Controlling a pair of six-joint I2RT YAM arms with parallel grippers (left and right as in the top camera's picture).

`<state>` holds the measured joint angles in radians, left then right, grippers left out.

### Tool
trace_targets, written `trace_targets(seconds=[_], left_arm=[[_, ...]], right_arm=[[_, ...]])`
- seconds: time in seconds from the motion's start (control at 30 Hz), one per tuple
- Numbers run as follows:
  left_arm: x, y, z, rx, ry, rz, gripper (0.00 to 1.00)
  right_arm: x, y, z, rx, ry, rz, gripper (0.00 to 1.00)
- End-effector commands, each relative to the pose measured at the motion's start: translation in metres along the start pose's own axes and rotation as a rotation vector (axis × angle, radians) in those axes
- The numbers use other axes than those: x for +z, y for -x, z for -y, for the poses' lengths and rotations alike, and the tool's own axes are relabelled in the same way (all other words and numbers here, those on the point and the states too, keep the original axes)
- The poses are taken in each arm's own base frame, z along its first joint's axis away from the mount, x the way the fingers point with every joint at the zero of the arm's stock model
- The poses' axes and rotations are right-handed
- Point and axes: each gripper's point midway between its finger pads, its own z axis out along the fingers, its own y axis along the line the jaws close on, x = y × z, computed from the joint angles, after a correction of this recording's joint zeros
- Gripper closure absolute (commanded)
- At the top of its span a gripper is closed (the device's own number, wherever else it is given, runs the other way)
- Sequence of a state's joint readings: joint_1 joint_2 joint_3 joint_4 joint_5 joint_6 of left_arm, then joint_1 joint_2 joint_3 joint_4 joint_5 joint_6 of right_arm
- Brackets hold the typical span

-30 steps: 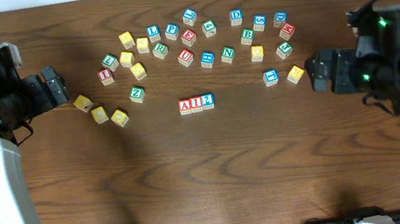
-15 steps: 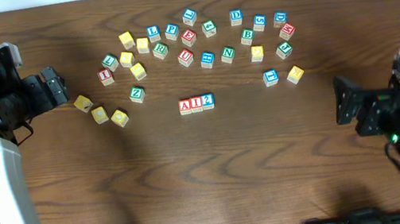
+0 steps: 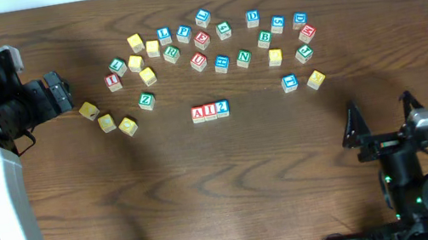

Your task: Spell out AI2

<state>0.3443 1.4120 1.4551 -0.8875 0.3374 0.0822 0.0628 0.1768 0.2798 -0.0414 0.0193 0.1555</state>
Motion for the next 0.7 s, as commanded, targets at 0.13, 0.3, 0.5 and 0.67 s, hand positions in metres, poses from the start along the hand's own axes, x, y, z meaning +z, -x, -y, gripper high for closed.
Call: trace_targets(seconds=[0.13,0.3,0.5,0.67], left_arm=[[-0.002,0.005,0.0,-0.001,0.0,0.01,0.02],[-0.002,0.005,0.0,-0.001,0.0,0.01,0.03],[-0.002,0.005,0.0,-0.001,0.0,0.01,0.02],[-0.002,0.005,0.0,-0.001,0.0,0.01,0.02]], right_arm=[[-0.002,-0.037,0.008,-0.022,-0.002,0.045,0.01],[-0.002,-0.053,0.01,-0.023,-0.005,0.027,0.01],[-0.001,-0.072,0.014,-0.023,-0.013,-0.01,0.01],[-0.002,-0.083,0.019,-0.025,-0.039,-0.056,0.01]])
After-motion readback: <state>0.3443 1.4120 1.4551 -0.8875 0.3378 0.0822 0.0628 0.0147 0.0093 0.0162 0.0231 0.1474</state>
